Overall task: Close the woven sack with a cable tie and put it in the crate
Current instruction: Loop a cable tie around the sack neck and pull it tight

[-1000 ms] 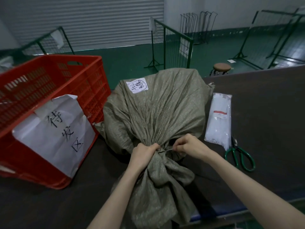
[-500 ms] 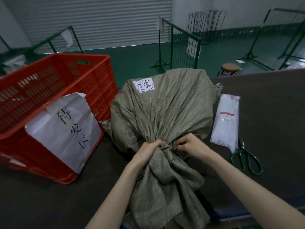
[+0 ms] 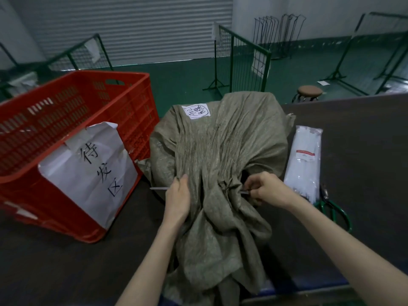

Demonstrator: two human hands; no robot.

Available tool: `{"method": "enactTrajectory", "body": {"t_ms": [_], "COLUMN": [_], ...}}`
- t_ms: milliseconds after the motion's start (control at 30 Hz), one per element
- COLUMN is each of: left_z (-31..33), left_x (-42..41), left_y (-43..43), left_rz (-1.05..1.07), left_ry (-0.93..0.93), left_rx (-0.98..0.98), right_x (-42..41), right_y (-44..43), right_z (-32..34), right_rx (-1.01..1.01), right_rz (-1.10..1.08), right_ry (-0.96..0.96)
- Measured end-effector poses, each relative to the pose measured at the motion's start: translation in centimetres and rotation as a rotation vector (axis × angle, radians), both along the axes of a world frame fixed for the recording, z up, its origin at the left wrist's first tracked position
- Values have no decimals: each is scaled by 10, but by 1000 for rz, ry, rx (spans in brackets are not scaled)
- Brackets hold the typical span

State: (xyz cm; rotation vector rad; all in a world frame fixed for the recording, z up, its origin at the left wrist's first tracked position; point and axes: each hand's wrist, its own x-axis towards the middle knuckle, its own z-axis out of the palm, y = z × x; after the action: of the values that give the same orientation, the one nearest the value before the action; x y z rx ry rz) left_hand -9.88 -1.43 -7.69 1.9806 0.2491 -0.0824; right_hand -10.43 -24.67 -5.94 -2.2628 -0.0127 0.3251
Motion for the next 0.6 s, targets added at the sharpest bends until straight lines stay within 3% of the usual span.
{"method": "enactTrajectory", "body": {"t_ms": [200,300,500,600], "left_z": [18,19,9,8], "left_x": [21,38,55,57], "left_y": [20,27,26,24], "left_rz": [-41,-7,29,82], "left_ry": [36,74,-43,-142], "left_rx": [-126,-87,87,127], "right_x": [2,8,21,22], "right_y": [-12,-16,-4,-4], "right_z": [17,18,17,23], "right_rx": [206,475,970,1139], "right_rz": [63,-72,-408,-430], "right_ry": [195,315,401,425]}}
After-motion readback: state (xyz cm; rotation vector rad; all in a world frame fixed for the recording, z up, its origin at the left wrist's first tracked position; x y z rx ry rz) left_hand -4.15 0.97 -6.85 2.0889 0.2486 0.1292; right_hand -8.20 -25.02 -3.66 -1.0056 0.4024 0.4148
